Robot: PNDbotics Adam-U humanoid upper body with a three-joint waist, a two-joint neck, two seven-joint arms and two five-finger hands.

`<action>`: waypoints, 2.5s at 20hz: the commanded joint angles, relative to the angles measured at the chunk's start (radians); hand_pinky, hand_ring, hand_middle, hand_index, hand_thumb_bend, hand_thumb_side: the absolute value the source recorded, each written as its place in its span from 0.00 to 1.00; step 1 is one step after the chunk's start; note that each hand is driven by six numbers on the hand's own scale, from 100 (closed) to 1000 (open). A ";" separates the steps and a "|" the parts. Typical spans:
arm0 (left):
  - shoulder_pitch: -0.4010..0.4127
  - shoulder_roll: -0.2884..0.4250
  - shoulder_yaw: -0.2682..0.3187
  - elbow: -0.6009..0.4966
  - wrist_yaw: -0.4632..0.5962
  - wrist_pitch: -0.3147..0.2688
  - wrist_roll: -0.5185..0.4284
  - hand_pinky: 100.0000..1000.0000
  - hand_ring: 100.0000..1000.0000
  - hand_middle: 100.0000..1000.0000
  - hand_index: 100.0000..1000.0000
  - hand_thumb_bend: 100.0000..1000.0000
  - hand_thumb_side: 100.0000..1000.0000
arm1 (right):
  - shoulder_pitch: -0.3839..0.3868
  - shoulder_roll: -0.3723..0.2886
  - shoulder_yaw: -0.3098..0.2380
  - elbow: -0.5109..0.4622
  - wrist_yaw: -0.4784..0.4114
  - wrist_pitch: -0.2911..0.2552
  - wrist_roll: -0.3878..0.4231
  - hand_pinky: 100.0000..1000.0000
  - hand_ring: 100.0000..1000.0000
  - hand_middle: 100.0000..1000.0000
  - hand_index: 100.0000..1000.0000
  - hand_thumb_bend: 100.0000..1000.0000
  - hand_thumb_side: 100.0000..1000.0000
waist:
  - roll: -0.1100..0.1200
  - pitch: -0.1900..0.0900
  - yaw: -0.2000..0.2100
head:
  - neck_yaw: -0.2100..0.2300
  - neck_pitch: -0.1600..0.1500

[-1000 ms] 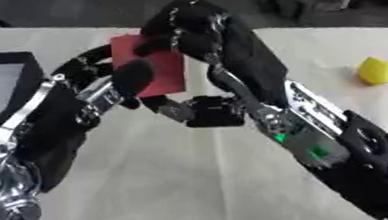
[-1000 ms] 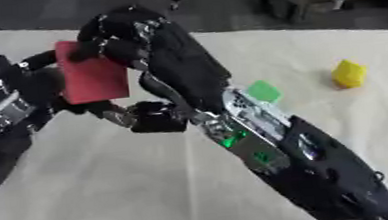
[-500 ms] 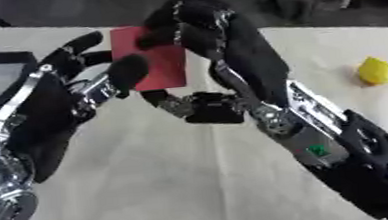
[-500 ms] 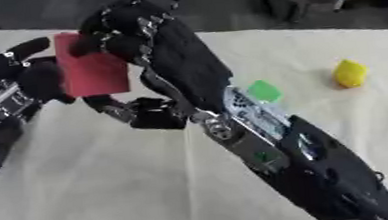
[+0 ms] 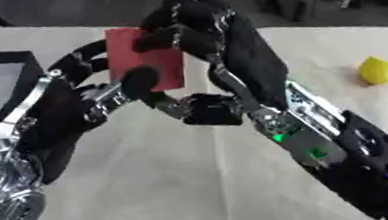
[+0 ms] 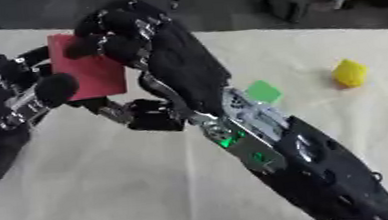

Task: Pick up the objects with one hand, pass them to the other hand, and then place them into the box on the other side of the table.

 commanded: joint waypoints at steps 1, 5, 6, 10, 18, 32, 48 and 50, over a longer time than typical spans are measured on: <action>-0.025 -0.003 -0.004 -0.002 0.025 0.355 0.358 0.98 0.50 0.74 0.90 1.00 0.27 | -0.014 -0.012 -0.003 -0.010 -0.014 -0.026 0.014 0.72 0.22 0.47 0.38 0.00 0.00 | 0.004 -0.015 0.001 | 0.002 -0.016; -0.031 -0.009 -0.009 0.013 0.046 0.355 0.358 0.97 0.48 0.71 0.88 1.00 0.25 | -0.016 -0.012 -0.005 -0.010 -0.028 -0.048 0.028 0.72 0.22 0.47 0.38 0.00 0.00 | 0.002 -0.015 0.000 | 0.004 -0.019; -0.032 -0.011 -0.010 0.016 0.051 0.355 0.358 0.97 0.48 0.71 0.88 1.00 0.25 | -0.016 -0.012 -0.006 -0.010 -0.031 -0.052 0.031 0.72 0.22 0.47 0.38 0.00 0.00 | 0.002 -0.015 0.000 | 0.004 -0.019; -0.034 -0.014 -0.009 0.023 0.073 0.355 0.358 0.93 0.44 0.65 0.84 1.00 0.21 | -0.017 -0.010 -0.007 -0.010 -0.044 -0.062 0.045 0.72 0.22 0.47 0.38 0.01 0.00 | 0.001 -0.014 0.000 | 0.004 -0.018; -0.036 -0.017 -0.013 0.014 0.175 0.355 0.358 0.78 0.30 0.46 0.65 0.49 0.00 | -0.017 -0.010 -0.011 -0.010 -0.053 -0.074 0.070 0.74 0.24 0.47 0.40 0.05 0.00 | 0.001 -0.014 0.001 | 0.001 -0.014; -0.031 -0.026 0.033 0.030 0.221 0.355 0.358 0.72 0.14 0.31 0.46 0.24 0.09 | -0.011 -0.011 -0.025 -0.010 -0.084 -0.036 0.266 0.79 0.51 0.58 0.51 0.11 0.00 | 0.002 -0.013 -0.001 | -0.003 -0.012; -0.011 -0.037 0.073 0.138 0.169 0.310 0.358 0.69 0.10 0.25 0.38 0.47 0.00 | -0.028 -0.041 -0.153 -0.010 -0.011 0.018 0.262 0.85 0.83 0.80 0.72 0.53 0.00 | 0.004 -0.016 -0.010 | 0.005 -0.014; -0.009 -0.035 0.074 0.148 0.161 0.299 0.358 0.69 0.10 0.25 0.38 0.47 0.00 | -0.029 -0.047 -0.168 -0.010 -0.010 0.006 0.251 0.85 0.83 0.81 0.72 0.53 0.00 | 0.005 -0.016 -0.011 | 0.005 -0.014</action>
